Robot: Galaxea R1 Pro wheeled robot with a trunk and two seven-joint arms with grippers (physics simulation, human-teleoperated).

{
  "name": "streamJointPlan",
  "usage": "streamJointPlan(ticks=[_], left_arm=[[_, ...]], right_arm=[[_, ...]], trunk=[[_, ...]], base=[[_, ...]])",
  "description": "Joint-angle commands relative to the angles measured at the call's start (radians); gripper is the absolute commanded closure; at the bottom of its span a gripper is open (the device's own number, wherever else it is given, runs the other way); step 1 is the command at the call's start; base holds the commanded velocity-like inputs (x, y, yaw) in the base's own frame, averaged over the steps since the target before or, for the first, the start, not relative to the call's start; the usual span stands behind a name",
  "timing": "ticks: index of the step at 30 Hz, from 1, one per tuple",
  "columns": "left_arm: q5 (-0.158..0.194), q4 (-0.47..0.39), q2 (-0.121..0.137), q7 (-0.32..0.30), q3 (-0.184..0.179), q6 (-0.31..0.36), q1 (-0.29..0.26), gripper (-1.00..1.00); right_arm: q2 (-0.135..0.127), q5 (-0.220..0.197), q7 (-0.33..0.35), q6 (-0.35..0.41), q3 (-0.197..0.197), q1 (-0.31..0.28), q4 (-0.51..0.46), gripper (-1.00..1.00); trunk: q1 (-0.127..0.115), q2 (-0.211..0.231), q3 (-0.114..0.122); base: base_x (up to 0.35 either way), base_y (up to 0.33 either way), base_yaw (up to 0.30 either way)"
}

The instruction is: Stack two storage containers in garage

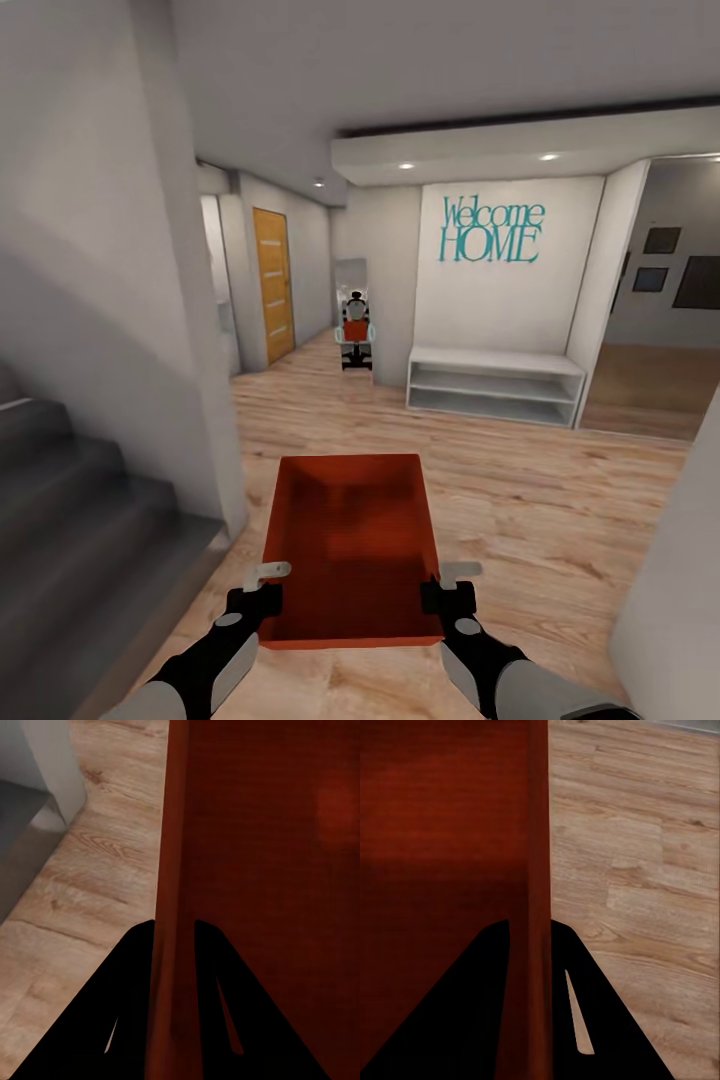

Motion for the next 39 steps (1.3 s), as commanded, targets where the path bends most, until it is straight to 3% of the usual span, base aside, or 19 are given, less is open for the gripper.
streamJointPlan(ticks=[1, 39], left_arm=[[0.0, 0.0, 0.0, 0.027, 0.009, -0.004, -0.001, 1.0], [0.0, 0.0, 0.0, 0.027, 0.009, -0.004, -0.001, 1.0]], right_arm=[[0.016, 0.009, 0.006, 0.002, -0.014, -0.001, 0.0, 1.0], [0.016, 0.007, 0.006, 0.002, -0.013, -0.001, 0.0, 1.0]], trunk=[[0.001, -0.001, -0.002], [0.001, -0.001, -0.002]], base=[[0.322, -0.026, 0.0], [0.322, -0.074, 0.0]])
